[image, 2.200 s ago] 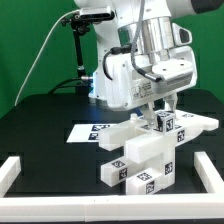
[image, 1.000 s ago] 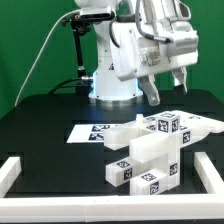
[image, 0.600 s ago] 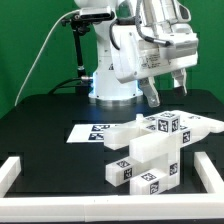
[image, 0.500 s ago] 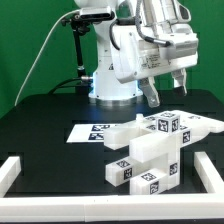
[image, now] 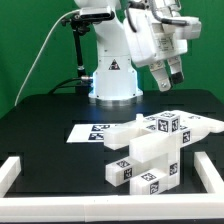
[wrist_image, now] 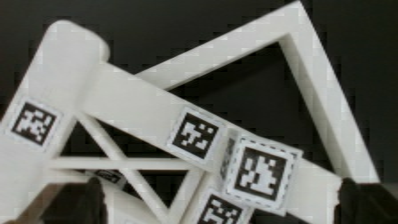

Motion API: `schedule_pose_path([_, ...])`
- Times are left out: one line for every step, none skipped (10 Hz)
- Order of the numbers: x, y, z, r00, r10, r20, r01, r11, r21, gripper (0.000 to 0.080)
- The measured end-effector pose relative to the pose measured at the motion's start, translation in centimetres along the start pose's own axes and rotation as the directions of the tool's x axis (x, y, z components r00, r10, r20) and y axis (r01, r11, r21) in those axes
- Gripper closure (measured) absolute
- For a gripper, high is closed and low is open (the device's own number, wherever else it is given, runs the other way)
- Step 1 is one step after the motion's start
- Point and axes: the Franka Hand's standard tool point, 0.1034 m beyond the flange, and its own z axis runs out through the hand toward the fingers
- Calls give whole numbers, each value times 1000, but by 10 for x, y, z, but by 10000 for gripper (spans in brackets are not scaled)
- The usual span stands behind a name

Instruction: Assemble chair

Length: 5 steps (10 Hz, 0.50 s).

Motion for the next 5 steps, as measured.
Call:
schedule_pose_path([-2, 3, 2, 1000, -17, -6, 17, 1000, -5, 151])
schedule_pose_path([-1, 2, 2, 999, -47, -7, 47, 999, -5, 151])
schedule_pose_path([0, 2, 2, 988, -155, -7, 155, 988, -6, 151])
schedule_pose_path([0, 2, 3, 980, -200, -8, 200, 980, -7, 151])
schedule_pose_path([1, 4, 3, 952, -305, -12, 305, 952, -11, 151])
